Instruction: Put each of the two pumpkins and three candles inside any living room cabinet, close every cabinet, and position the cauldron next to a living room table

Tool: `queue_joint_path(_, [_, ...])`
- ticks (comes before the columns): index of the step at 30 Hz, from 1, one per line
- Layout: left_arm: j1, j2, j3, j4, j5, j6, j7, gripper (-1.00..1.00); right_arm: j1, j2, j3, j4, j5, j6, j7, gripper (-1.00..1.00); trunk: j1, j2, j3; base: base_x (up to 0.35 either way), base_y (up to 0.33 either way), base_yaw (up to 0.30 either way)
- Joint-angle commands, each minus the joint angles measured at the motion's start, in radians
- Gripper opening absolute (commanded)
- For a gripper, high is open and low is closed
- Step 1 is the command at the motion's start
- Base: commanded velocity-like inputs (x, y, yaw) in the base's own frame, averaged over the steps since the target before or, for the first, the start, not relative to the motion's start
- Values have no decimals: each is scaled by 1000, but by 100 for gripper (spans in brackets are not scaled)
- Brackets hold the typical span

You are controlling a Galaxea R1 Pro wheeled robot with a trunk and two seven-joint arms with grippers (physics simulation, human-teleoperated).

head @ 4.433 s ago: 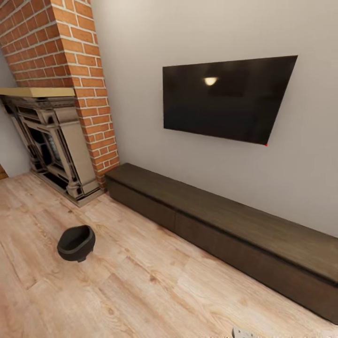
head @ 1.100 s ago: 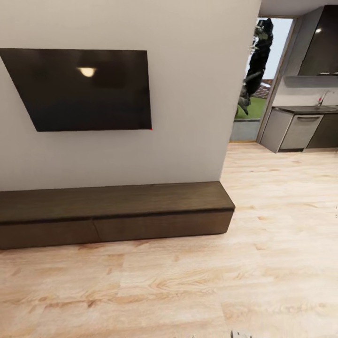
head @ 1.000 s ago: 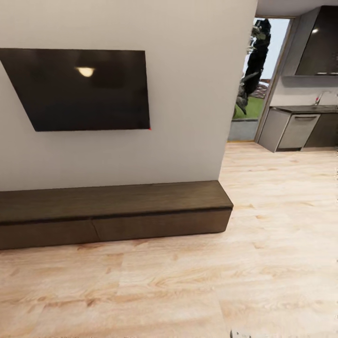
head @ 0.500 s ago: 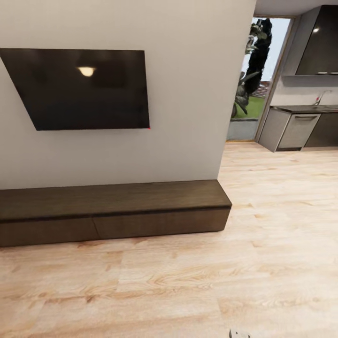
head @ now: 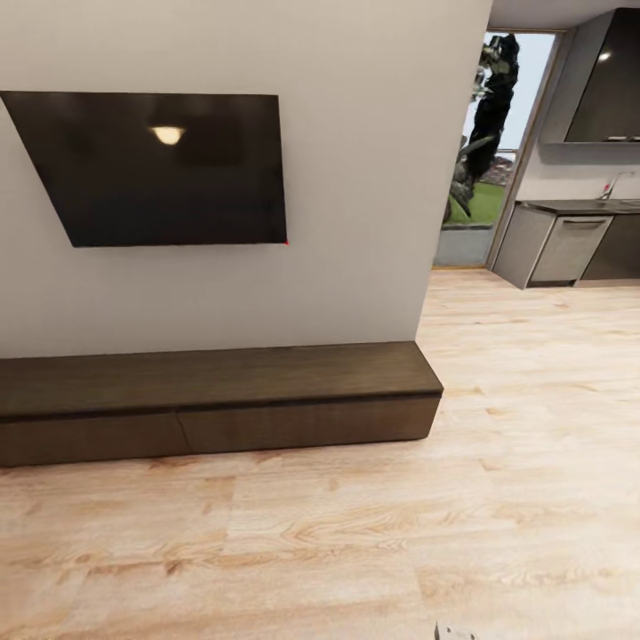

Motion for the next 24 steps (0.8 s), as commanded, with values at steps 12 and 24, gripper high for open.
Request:
queue_joint_path(12, [0,-2,65,-100,0,63,13,100,0,7,1,-2,-1,-133,8,100,0,0,-1,0,0,0])
queue_joint_path(24, [-1,2,60,-803,110,875,-136,100,-39,4,-44,-153,-50,-117,9,100,0,0,-1,0,0,0])
